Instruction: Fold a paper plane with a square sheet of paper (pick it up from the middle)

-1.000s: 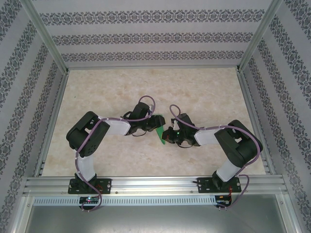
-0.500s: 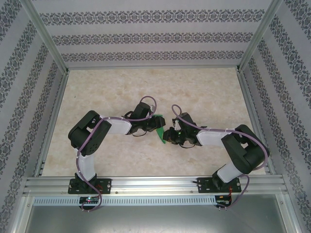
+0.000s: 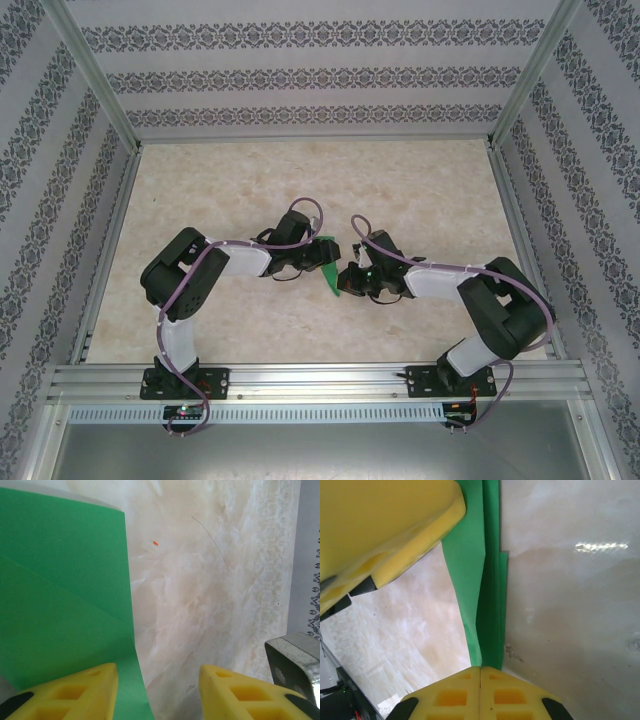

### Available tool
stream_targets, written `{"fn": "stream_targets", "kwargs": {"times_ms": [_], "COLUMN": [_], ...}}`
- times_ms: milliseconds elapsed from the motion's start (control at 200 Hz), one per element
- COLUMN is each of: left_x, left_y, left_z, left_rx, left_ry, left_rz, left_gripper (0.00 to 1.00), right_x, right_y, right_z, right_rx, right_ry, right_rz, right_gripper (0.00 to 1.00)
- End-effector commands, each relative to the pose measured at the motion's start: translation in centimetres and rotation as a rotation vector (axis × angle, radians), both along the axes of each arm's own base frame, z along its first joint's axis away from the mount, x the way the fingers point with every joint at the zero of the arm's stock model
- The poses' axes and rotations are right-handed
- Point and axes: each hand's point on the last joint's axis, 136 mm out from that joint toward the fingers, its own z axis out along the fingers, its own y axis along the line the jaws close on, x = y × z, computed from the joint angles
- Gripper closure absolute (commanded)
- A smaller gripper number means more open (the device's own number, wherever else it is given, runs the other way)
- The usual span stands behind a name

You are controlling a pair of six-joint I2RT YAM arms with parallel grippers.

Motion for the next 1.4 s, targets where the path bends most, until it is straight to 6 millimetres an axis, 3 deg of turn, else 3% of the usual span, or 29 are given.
{"fn": "stream_targets", "kwargs": {"times_ms": [0, 115, 400, 545, 684, 924, 1074, 1244, 1394], "left_x": [-0.8, -0.8, -0.7, -0.8, -0.7, -0.7, -0.7, -0.6, -0.6], "left_y": [1.1, 1.1, 1.2, 1.1, 1.1, 1.2, 1.2, 1.3, 1.3], "left_z": [-2.4, -2.4, -2.4, -2.2, -2.0, -1.5, -1.3, -1.4, -1.3], "left_rx": [0.078, 0.076, 0.083, 0.081, 0.077, 0.06, 0.058, 0.059, 0.059], "left_ry": [0.052, 0.054, 0.057, 0.056, 0.055, 0.055, 0.054, 0.062, 0.065], "left_rz": [0.003, 0.009, 0.014, 0.007, 0.012, 0.033, 0.036, 0.048, 0.048], "left_gripper": [0.52, 0.52, 0.53, 0.53, 0.53, 0.54, 0.54, 0.54, 0.54], "right_x": [-0.5, -1.2, -1.4, -0.4, 0.8, 0.9, 0.5, 0.1, 0.0], "right_y": [0.9, 1.0, 1.6, 1.9, 1.1, 1.5, 1.4, 0.0, 1.1], "right_z": [-0.2, -1.6, -2.4, -0.1, 2.4, 2.1, 1.7, 1.8, 2.3], "right_rx": [-0.048, -0.093, -0.062, 0.0, 0.036, 0.063, -0.049, -0.246, -0.159], "right_ry": [-0.033, 0.01, 0.04, -0.016, -0.084, -0.081, -0.121, -0.265, -0.318], "right_rz": [0.098, 0.133, 0.101, 0.057, 0.001, -0.035, -0.036, -0.061, -0.066], "right_gripper": [0.99, 1.0, 0.99, 0.87, 0.83, 0.78, 0.65, 0.66, 0.67]}}
